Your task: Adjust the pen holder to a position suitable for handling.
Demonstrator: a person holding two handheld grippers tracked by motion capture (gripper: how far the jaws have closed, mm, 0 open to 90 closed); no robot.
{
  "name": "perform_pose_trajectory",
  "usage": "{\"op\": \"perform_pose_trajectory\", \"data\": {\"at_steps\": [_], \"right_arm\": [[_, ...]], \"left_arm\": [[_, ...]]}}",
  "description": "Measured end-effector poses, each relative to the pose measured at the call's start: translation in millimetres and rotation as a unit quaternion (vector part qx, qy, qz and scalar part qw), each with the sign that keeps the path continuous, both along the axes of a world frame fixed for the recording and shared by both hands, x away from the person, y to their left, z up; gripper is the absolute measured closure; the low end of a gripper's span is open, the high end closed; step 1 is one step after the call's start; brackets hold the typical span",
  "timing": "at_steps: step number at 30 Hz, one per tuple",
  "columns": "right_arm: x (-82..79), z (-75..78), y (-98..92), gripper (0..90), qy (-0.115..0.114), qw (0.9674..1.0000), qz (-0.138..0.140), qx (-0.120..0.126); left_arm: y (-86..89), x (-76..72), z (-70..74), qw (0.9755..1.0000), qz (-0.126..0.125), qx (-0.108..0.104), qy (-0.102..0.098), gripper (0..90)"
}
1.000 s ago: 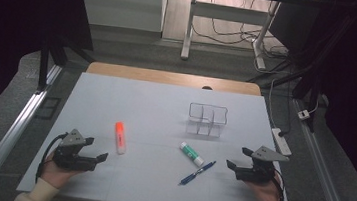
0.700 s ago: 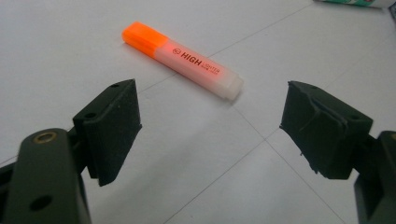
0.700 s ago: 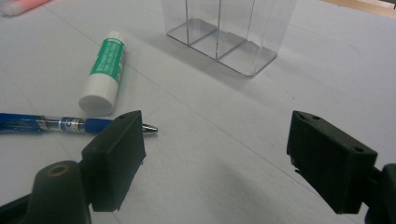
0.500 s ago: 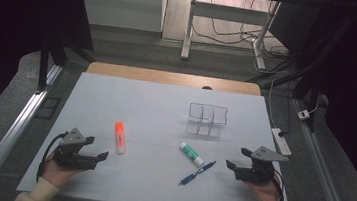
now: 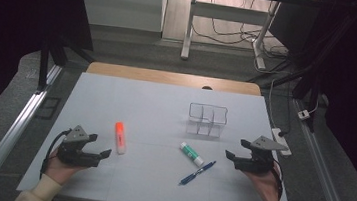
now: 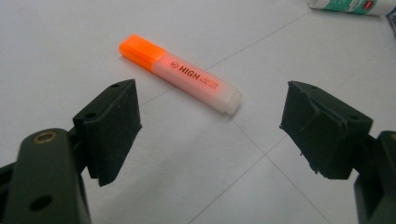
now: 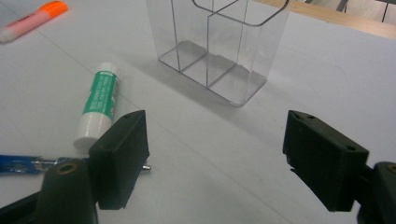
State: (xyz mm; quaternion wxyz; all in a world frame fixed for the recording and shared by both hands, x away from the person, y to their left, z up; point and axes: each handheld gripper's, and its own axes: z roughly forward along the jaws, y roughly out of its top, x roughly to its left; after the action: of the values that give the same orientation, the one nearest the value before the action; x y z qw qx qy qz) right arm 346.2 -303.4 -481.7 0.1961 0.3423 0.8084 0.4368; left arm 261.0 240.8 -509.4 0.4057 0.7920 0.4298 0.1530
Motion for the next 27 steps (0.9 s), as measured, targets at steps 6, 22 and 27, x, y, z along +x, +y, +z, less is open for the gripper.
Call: {"op": "perform_pose_trajectory", "data": {"at_steps": [6,22,27], "right_arm": [[8.2,2.5,5.3,26.8,0.007,1.0,-0.003,-0.001],[28.7,1.8,12.6,53.1,0.016,0.9993,-0.034,-0.007],[38.8,0.5,14.1,69.2,0.024,0.9985,-0.049,-0.009]], "left_arm": [[1.8,-1.4,-0.5,1.0,0.004,-0.002,0.0,19.8],[3.8,-0.4,-4.0,1.0,0.007,-0.001,0.006,20.1],[3.9,-0.4,-4.8,1.0,0.006,0.002,0.007,20.2]]}}
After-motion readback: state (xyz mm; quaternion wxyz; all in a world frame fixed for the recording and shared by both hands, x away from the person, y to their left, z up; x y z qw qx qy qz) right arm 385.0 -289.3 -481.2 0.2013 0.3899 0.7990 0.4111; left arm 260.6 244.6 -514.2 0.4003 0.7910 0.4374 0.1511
